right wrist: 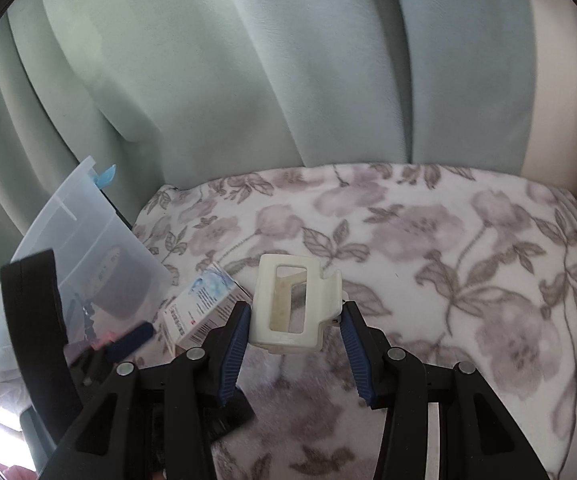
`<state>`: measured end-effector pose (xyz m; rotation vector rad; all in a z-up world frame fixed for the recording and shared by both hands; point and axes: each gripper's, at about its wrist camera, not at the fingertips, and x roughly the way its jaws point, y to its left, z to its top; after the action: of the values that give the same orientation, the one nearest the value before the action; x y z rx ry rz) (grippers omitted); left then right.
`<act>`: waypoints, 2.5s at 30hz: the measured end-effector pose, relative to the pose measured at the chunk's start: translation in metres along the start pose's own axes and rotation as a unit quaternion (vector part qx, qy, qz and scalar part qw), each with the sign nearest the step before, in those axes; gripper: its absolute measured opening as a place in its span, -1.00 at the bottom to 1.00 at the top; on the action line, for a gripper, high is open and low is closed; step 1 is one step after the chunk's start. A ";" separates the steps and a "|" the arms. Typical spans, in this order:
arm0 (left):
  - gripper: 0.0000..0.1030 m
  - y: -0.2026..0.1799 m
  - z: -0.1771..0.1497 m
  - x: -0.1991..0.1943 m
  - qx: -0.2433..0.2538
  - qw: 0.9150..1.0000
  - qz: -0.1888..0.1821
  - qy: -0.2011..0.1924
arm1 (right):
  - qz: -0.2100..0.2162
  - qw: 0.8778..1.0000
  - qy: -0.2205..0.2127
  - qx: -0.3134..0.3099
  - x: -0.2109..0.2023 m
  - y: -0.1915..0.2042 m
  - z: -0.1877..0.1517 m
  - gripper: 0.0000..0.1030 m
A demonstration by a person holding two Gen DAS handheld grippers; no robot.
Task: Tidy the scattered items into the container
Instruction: 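Grasp white medicine box with left tool while right tool grasps white plastic clip, then lift the medicine box with left tool while right tool lifts the clip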
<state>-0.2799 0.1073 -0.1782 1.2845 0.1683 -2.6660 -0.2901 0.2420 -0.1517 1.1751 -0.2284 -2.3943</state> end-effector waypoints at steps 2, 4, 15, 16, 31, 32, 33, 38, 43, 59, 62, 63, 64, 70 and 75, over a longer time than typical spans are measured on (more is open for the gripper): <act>0.99 -0.002 0.003 0.005 0.008 1.000 -0.011 0.004 | -0.002 1.000 0.001 0.007 -0.001 -0.005 -0.002 -0.04; 0.99 -0.006 0.006 0.010 0.017 1.000 -0.011 0.005 | -0.004 1.000 -0.003 0.016 -0.002 -0.009 -0.004 -0.04; 0.59 -0.009 0.017 0.030 0.025 0.999 -0.006 0.021 | -0.018 0.999 -0.009 0.033 -0.010 -0.017 -0.006 -0.04; 0.55 -0.005 0.016 0.028 0.023 0.999 -0.006 0.021 | -0.018 0.999 -0.009 0.035 -0.011 -0.018 -0.006 -0.04; -0.04 0.008 -0.008 0.004 0.029 0.997 -0.027 0.059 | -0.022 0.998 0.008 0.060 -0.064 0.017 -0.048 -0.04; -0.04 0.009 -0.011 0.001 0.029 0.997 -0.028 0.061 | -0.022 0.998 0.010 0.061 -0.068 0.020 -0.053 -0.04; -0.04 0.011 -0.014 -0.003 0.028 0.997 -0.029 0.064 | -0.023 0.998 0.011 0.062 -0.073 0.022 -0.057 -0.04; -0.04 0.010 -0.038 -0.039 0.019 0.995 -0.045 0.086 | -0.025 0.997 0.008 0.077 -0.101 0.029 -0.077 -0.04; -0.05 0.007 -0.048 -0.069 0.041 0.993 -0.063 0.089 | -0.022 0.993 0.002 0.112 -0.124 0.033 -0.095 -0.04; -0.08 0.033 -0.038 -0.183 0.048 0.991 -0.126 0.017 | -0.026 0.986 -0.076 0.145 -0.206 0.064 -0.112 -0.04; -0.08 0.037 -0.032 -0.208 0.047 0.989 -0.142 -0.004 | -0.022 0.985 -0.090 0.143 -0.217 0.073 -0.111 -0.04; -0.08 0.039 -0.030 -0.215 0.047 0.988 -0.146 -0.010 | -0.020 0.985 -0.094 0.144 -0.220 0.076 -0.111 -0.04; -0.08 0.041 -0.028 -0.223 0.046 0.987 -0.150 -0.016 | -0.019 0.985 -0.098 0.143 -0.223 0.079 -0.111 -0.04; -0.08 0.052 -0.018 -0.264 0.045 0.983 -0.171 -0.059 | -0.010 0.982 -0.127 0.139 -0.247 0.097 -0.107 -0.04; -0.08 0.064 -0.009 -0.295 0.037 0.978 -0.185 -0.092 | 0.003 0.978 -0.165 0.130 -0.274 0.115 -0.099 -0.04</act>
<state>-0.0798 0.0792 0.0460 1.1075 0.3129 -3.1146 -0.0296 0.2753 0.0192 0.8693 -0.6680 -2.6014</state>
